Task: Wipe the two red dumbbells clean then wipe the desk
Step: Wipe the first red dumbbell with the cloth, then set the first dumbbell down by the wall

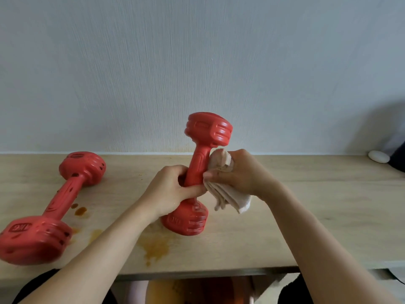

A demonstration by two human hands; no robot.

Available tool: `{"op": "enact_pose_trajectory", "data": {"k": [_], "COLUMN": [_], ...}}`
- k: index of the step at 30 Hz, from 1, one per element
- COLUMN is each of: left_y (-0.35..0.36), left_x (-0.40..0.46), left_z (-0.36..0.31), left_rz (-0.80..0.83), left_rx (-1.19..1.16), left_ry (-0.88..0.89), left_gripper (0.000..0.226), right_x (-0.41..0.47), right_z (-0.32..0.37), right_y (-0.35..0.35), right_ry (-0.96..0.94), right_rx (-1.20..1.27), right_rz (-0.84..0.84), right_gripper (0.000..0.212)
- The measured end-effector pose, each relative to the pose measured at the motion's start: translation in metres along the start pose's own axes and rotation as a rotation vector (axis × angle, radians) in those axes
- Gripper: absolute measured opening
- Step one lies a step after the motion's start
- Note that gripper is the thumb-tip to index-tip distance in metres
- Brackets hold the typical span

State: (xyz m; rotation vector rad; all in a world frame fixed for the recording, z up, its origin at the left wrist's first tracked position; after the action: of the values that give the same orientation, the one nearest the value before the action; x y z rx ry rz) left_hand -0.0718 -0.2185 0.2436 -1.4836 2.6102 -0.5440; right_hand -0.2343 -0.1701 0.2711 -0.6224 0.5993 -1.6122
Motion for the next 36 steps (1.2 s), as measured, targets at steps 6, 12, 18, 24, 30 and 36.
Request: {"op": "enact_pose_trajectory", "data": {"k": [6,12,18,24,30,36], "left_y": [0.03,0.09,0.162,0.231,0.275,0.297], "left_x": [0.005,0.024,0.065,0.1,0.131,0.137], "left_z": [-0.017,-0.06,-0.088,-0.096,-0.087,-0.066], "left_rz": [0.006,0.111,0.13,0.111,0.07,0.062], "left_rx": [-0.123,-0.33,-0.344,-0.42,-0.364,-0.143], "left_ry": [-0.114,-0.24,-0.37,-0.51,-0.561,-0.497], "left_gripper": [0.023,0.015,0.024,0.017,0.019,0.051], "right_x": [-0.015,-0.043,-0.074,-0.091,-0.094,-0.098], "right_z": [-0.046,-0.089,-0.121,-0.141,-0.16,-0.169], "right_y": [-0.048,-0.107,-0.155,-0.169,-0.174,-0.177], "right_ry": [0.152,0.326,0.498,0.623,0.711,0.741], "right_rx": [0.119,0.136,0.025,-0.119,-0.165,-0.17], "right_rz": [-0.196,-0.422,-0.675,-0.716,-0.698,-0.654], "right_gripper": [0.032,0.036,0.044,0.039,0.053,0.056]}}
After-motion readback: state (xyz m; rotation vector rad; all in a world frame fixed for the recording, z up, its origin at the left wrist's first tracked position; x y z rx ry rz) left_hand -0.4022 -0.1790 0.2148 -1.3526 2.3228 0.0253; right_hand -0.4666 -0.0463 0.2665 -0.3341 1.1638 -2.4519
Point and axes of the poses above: each hand's wrist, its own x-axis towards the middle knuckle, its own y-axis out of the palm, z = x × y, the point moved 2 cm from there along x, towards the middle knuckle, and after that the axes turned 9 degrees about -x, right-handed, at the moved point
